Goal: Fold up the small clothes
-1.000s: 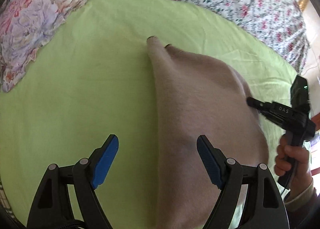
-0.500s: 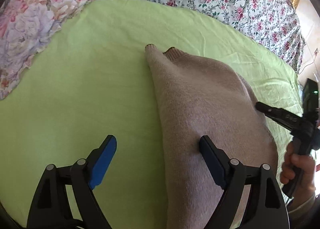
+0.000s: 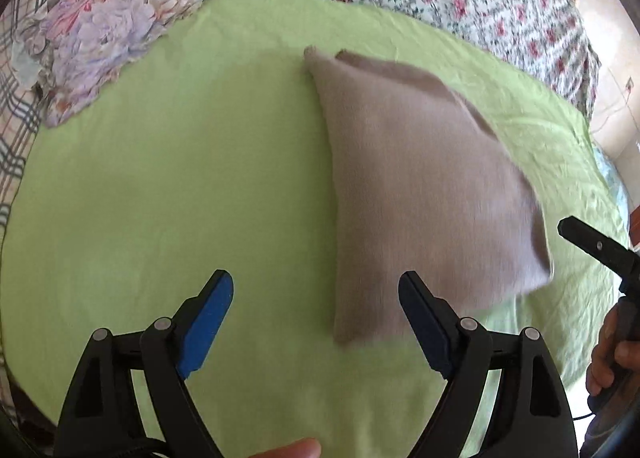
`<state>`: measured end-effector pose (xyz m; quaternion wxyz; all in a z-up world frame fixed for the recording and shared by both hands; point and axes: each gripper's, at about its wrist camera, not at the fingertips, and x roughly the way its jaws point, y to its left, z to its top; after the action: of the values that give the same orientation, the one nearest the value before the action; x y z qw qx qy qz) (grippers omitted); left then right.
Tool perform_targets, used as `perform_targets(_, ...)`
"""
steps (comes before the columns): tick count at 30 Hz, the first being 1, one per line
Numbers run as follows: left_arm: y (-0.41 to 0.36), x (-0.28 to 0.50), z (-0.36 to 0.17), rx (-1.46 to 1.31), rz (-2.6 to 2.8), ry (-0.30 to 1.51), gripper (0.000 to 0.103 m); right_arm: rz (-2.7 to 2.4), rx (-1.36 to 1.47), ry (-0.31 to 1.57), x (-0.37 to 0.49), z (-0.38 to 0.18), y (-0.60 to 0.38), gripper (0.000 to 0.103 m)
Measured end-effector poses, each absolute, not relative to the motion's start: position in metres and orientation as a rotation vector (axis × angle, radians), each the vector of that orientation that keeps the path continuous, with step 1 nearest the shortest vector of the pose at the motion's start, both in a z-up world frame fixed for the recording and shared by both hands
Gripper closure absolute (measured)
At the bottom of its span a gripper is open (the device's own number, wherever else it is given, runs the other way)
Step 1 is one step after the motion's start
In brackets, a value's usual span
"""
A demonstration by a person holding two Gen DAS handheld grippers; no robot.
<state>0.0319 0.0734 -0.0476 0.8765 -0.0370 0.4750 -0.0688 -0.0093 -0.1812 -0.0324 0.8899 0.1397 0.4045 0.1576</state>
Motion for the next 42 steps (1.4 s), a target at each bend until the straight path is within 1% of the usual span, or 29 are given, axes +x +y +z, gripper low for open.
perform_targets(4,0.066,0.005,-0.052,-0.003,-0.141,0.981,0.017,0.331,0.248,0.854,-0.038,-0.042,-0.174,0.033)
perform_targets(6,0.062,-0.007,-0.055,0.026,-0.142,0.974,0.017,0.328,0.226,0.858,-0.048,-0.045,-0.170,0.028)
perform_targets(9,0.055,-0.017,-0.057,0.078,-0.143,0.968,0.016,0.319,0.178,0.862,-0.058,-0.045,-0.165,0.023)
perform_targets(13,0.051,-0.023,-0.059,0.117,-0.136,0.963,0.016,0.307,0.113,0.866,-0.062,-0.042,-0.159,0.021)
perform_targets(15,0.050,-0.019,-0.058,0.134,-0.129,0.961,0.016,0.302,0.112,0.858,-0.062,-0.040,-0.159,0.014)
perform_targets(16,0.050,-0.017,-0.057,0.139,-0.127,0.958,0.016,0.303,0.112,0.851,-0.061,-0.038,-0.159,0.014)
perform_targets(21,0.049,-0.003,-0.046,0.126,-0.137,0.945,0.016,0.302,0.102,0.852,-0.053,-0.036,-0.158,0.013)
perform_targets(27,0.043,0.010,-0.039,0.138,-0.126,0.954,0.015,0.308,0.055,0.895,-0.034,-0.039,-0.153,0.012)
perform_targets(32,0.035,0.012,-0.038,0.171,-0.120,0.980,0.015,0.329,0.063,0.909,-0.025,-0.039,-0.153,0.012)
perform_targets(42,0.028,0.017,-0.026,0.203,-0.107,0.953,0.015,0.347,0.059,0.917,-0.011,-0.033,-0.151,0.012)
